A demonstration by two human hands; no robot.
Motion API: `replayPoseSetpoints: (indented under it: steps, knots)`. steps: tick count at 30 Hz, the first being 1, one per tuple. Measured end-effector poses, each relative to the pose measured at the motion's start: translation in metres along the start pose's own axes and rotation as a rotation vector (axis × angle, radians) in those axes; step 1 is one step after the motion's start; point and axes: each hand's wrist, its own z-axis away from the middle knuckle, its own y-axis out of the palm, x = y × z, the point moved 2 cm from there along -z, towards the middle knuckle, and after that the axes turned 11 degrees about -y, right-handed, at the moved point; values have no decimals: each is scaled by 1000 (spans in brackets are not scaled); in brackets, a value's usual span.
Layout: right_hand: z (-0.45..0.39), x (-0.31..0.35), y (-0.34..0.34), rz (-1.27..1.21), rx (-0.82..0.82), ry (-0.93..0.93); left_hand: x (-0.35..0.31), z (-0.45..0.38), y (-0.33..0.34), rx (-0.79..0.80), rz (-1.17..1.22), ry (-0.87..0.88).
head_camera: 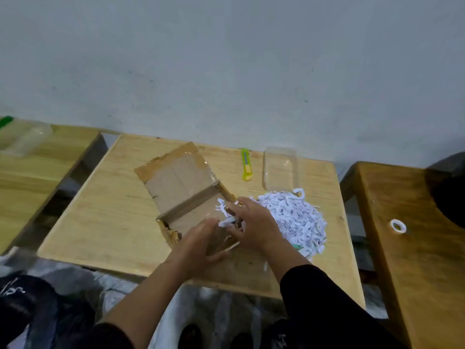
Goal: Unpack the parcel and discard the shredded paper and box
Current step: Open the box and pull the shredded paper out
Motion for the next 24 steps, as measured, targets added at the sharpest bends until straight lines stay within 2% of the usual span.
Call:
replayPoseSetpoints:
  steps: [4, 8, 13, 17, 24]
  knots:
    - [-3, 1, 20, 81, 34, 68, 17, 6, 11, 45, 1, -43]
    - [-7, 2, 24, 58, -121, 82, 28, -5, 10, 32, -31, -6]
    - [-13, -2, 24, -49, -285, 73, 58, -28, -6, -109, -48, -8]
    - [-16, -6, 27, -71, -305, 128, 64, -42, -16, -208, 12, -3]
    - [-16, -5, 16, -79, -252, 233, 63, -52, -18, -241, 19, 86]
